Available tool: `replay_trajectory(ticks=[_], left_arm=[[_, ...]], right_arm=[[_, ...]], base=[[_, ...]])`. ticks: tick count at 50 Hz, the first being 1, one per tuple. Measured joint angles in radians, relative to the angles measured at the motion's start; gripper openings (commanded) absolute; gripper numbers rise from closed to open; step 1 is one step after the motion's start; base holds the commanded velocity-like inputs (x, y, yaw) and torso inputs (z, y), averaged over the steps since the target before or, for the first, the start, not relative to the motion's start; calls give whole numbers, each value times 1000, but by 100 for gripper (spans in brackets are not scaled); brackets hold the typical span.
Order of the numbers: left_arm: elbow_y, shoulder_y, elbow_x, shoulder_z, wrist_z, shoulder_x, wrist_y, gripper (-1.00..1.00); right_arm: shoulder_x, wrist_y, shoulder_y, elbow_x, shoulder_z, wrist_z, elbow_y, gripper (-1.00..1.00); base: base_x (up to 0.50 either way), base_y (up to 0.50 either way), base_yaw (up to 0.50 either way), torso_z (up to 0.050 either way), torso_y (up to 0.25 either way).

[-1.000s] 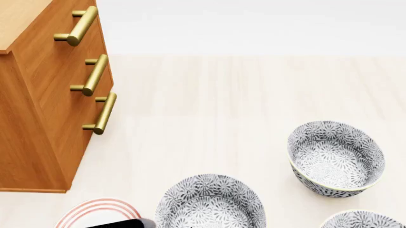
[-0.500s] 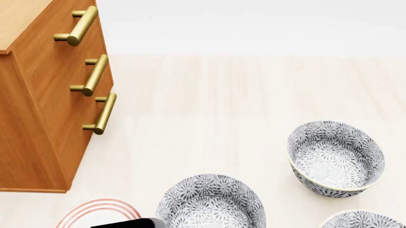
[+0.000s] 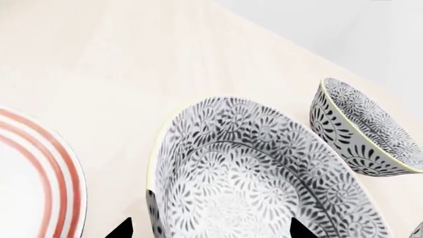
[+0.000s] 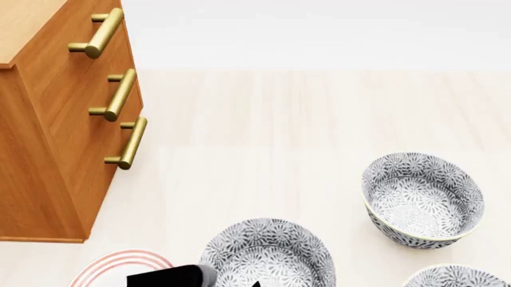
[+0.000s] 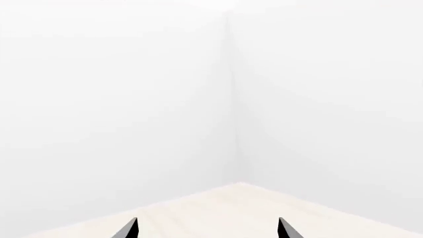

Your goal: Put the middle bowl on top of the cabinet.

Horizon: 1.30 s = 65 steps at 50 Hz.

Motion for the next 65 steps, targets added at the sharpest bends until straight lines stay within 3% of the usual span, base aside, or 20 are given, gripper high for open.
replay_trajectory(ticks=[3, 4, 19, 33, 65], left_arm=[[-10, -4, -7, 2, 8, 2, 7, 100], [-13, -5, -9, 3, 11, 2, 9, -100], [-40, 13, -31, 3, 47, -17, 45, -100], [47, 50, -91, 13, 78, -59, 65, -100], [269, 51, -107, 41, 16, -129, 58, -100]], right_arm=[[0, -2, -2, 0, 0, 0, -1, 100], [0, -2, -2, 1, 0, 0, -2, 100], [1, -11, -13, 3, 4, 2, -10, 100], [0, -22, -21, 5, 6, 4, -19, 100], [2, -31, -20, 2, -3, 13, -30, 100]], base=[[0, 0, 0, 0, 0], [0, 0, 0, 0, 0], [0, 0, 0, 1, 3], [0, 0, 0, 37, 210], [0, 0, 0, 38, 211]])
